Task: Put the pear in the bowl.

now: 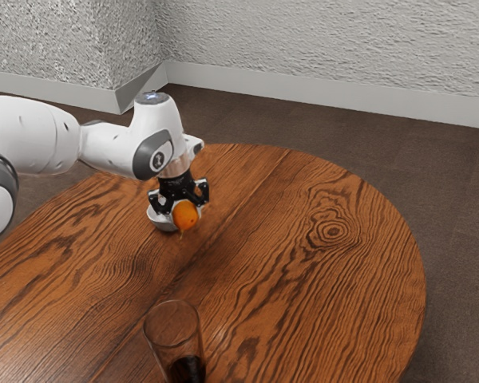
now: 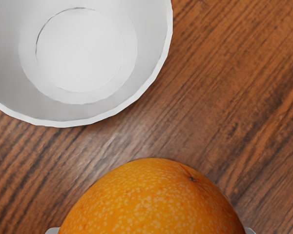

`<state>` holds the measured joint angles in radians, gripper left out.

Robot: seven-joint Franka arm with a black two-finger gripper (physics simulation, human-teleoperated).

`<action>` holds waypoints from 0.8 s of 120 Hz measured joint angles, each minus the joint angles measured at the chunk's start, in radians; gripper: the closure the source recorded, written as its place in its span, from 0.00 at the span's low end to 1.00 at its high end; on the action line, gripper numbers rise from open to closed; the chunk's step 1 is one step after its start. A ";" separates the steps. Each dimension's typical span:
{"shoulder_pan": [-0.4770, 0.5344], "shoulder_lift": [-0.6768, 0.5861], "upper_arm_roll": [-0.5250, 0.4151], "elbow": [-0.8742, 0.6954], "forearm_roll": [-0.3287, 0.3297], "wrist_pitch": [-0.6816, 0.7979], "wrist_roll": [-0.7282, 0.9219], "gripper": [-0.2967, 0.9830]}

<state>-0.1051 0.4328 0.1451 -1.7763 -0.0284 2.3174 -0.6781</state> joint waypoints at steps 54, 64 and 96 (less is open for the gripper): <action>0.219 0.196 -0.046 0.293 -0.007 -0.002 0.059 0.31; 0.208 0.071 -0.054 0.187 -0.006 -0.008 0.068 0.29; 0.170 -0.409 -0.080 0.186 -0.032 -0.420 0.256 0.26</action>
<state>0.0650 0.0233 0.0650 -1.5908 -0.0601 1.8971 -0.4221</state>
